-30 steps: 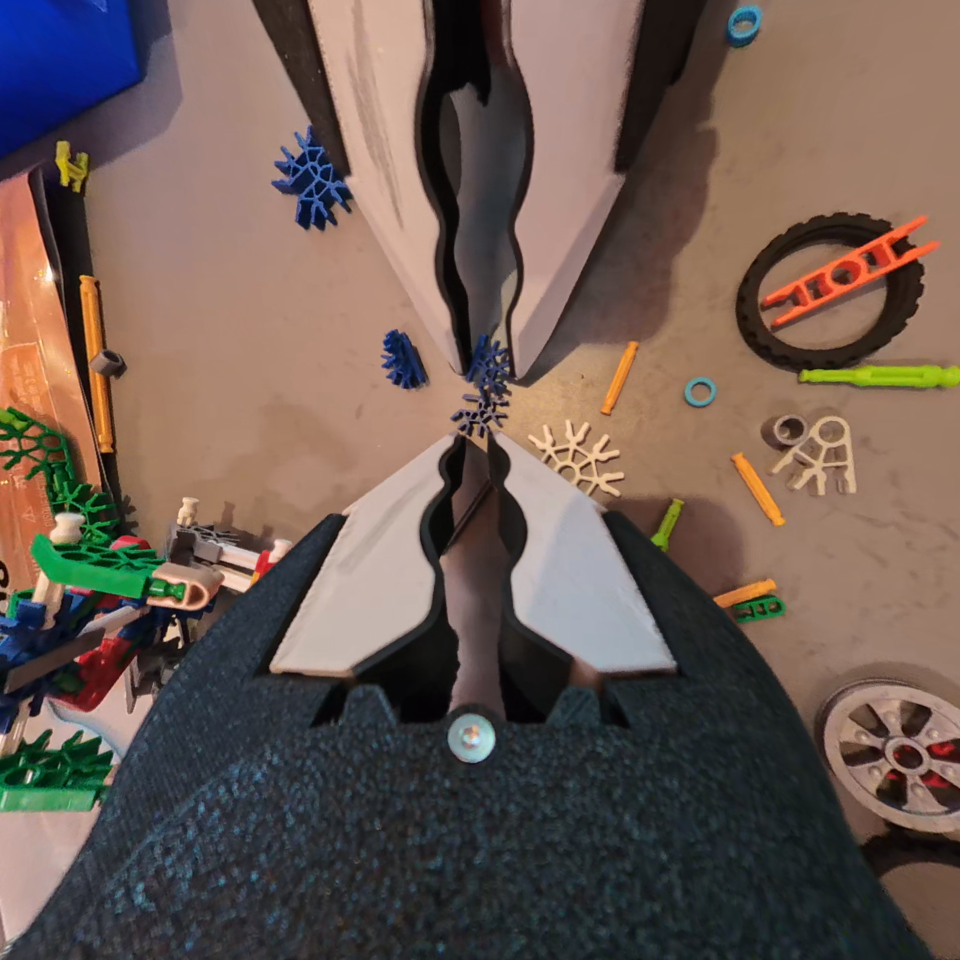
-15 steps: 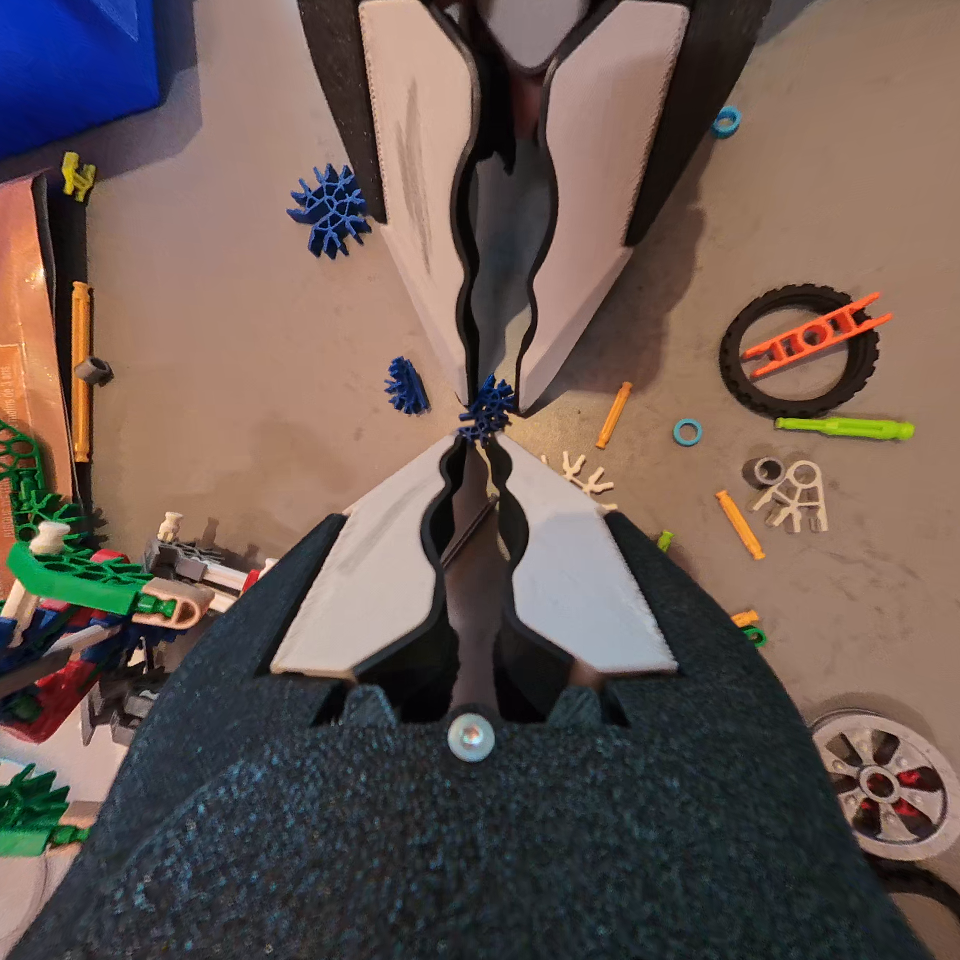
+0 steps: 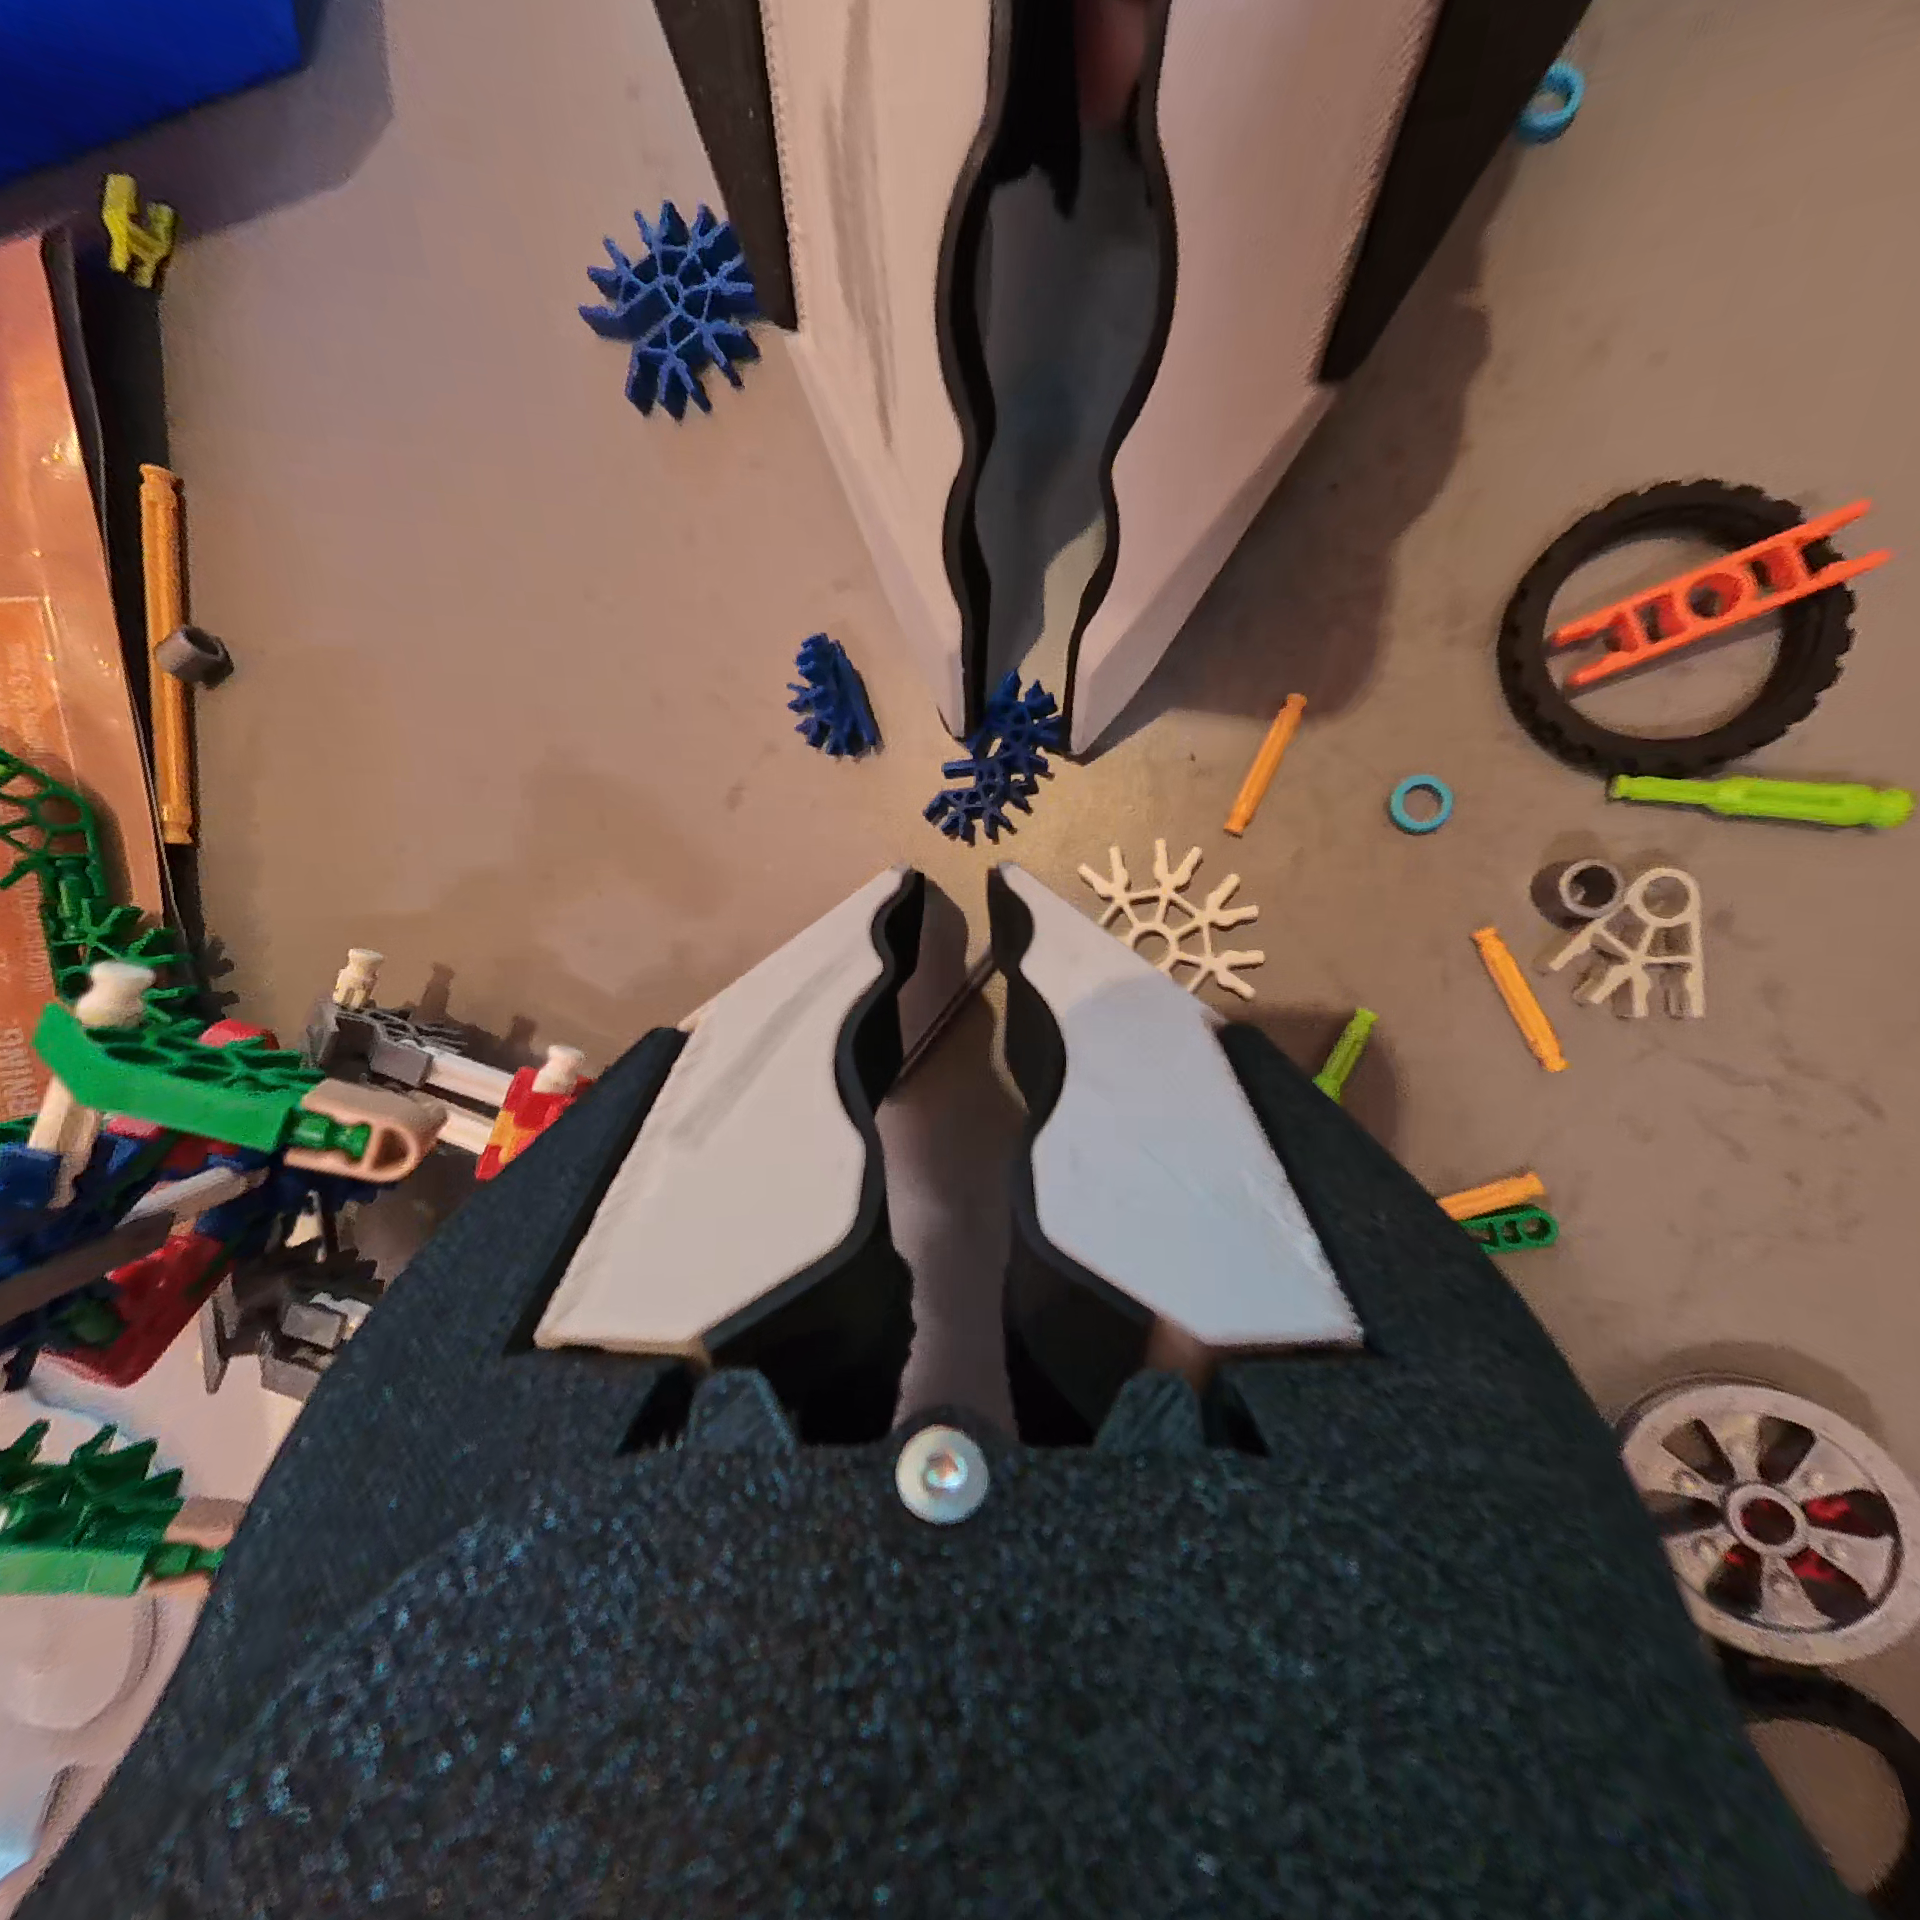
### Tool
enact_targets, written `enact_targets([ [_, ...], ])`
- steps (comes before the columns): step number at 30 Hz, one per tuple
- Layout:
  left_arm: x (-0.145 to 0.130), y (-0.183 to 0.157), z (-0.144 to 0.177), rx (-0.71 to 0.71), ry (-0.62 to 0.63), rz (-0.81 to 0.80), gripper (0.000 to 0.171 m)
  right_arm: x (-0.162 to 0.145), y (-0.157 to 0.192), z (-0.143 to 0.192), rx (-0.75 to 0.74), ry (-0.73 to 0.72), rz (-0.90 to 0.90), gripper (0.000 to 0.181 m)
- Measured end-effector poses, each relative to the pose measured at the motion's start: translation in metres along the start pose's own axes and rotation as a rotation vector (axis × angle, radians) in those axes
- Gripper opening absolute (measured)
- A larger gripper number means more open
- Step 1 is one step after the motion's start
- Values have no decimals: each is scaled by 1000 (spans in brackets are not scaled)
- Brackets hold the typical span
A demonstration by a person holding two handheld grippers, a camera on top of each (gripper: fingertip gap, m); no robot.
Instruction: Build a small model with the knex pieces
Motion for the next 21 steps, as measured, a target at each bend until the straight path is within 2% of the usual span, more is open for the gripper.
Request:
enact_targets([
  [9,3,1,-5,28,-14,-10,0,0,0,0,2,0,-3,15],
  [21,9,0,-7,9,-61,9,0,0,0,0,1,1,-2,15],
])
Point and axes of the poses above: each gripper's, where its closed fingertips meet, z back along the fingers, x out of its top, y = z × x across the jaws, the point moved 7 cm from there along z, back along the fingers, and after that the axes turned 2 degrees about -y, right-handed, at the moved point
